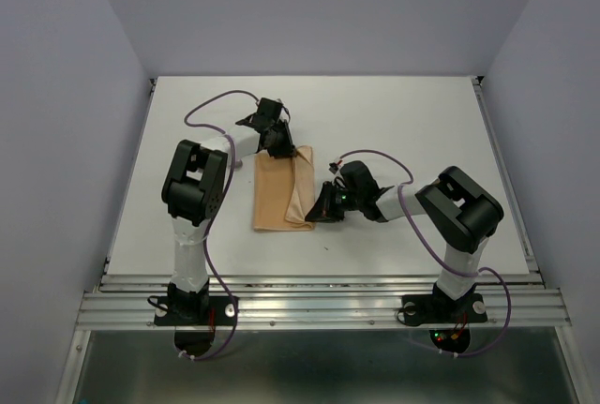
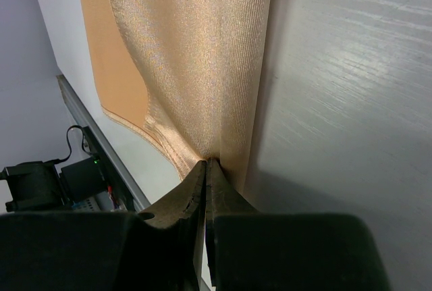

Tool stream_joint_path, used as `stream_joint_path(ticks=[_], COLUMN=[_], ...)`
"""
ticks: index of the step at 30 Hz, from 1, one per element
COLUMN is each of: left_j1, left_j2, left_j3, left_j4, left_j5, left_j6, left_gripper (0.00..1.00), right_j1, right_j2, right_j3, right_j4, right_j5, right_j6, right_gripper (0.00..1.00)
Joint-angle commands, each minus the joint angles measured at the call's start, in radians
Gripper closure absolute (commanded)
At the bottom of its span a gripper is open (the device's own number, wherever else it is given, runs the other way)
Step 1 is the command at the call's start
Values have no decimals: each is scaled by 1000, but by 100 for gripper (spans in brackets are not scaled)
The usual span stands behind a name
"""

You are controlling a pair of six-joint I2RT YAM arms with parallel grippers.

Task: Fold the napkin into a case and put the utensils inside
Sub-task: Smooth out the 2/3-rectangle-folded napkin at the center of the board.

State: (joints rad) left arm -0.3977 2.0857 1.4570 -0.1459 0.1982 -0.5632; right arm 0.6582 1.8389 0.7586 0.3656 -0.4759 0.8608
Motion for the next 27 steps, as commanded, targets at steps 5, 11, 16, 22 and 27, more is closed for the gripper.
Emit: stream_joint_path(ticks=[5, 11, 16, 22, 27], left_j1=[5, 8, 22, 60, 91], left_j2=[-95, -98, -92, -69, -61], left_j3=[-14, -21, -24, -56, -81], left_j4=[63, 60, 62, 124, 164], left_j5=[-14, -17, 15, 182, 247], left_j6=[-1, 3, 11, 5, -3], left_gripper=[85, 96, 100, 100, 100], right_j1=[24, 24, 24, 24, 24], right_j2=[40, 40, 39, 40, 37], right_j3=[-1, -4, -7, -7, -10], right_j4=[-88, -90, -88, -88, -88], right_j5=[51, 54, 57, 59, 62], right_j6=[-25, -25, -23, -22, -20], right_gripper=[94, 94, 94, 94, 94])
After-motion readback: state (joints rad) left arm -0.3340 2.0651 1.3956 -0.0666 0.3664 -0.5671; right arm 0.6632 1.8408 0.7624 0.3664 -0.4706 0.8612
